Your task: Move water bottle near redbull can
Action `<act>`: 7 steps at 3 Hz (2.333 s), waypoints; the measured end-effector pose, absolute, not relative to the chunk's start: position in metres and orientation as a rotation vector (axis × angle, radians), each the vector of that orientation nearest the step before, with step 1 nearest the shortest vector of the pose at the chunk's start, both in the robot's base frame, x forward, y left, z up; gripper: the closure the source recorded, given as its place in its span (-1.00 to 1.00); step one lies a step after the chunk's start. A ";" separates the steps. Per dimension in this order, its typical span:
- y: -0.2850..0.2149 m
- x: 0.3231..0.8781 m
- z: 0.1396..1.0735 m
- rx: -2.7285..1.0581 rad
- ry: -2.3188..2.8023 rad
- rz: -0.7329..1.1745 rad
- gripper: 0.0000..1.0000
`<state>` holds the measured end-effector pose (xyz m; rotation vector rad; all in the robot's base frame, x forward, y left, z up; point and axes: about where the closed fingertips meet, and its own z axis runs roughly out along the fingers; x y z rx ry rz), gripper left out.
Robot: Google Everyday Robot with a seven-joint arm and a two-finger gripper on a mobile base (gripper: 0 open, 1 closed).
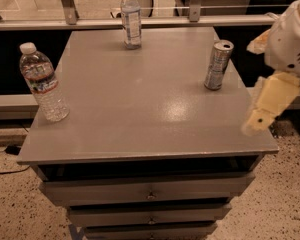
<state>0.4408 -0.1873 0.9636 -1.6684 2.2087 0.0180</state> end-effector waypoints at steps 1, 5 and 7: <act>-0.120 0.446 0.937 -1.616 2.153 0.213 -1.00; 0.066 0.475 0.912 -1.603 1.809 0.582 -1.00; 0.169 0.506 0.903 -1.603 1.594 0.714 -1.00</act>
Offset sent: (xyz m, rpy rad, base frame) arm 0.0214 0.2678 -0.0697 0.4998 0.1139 0.1636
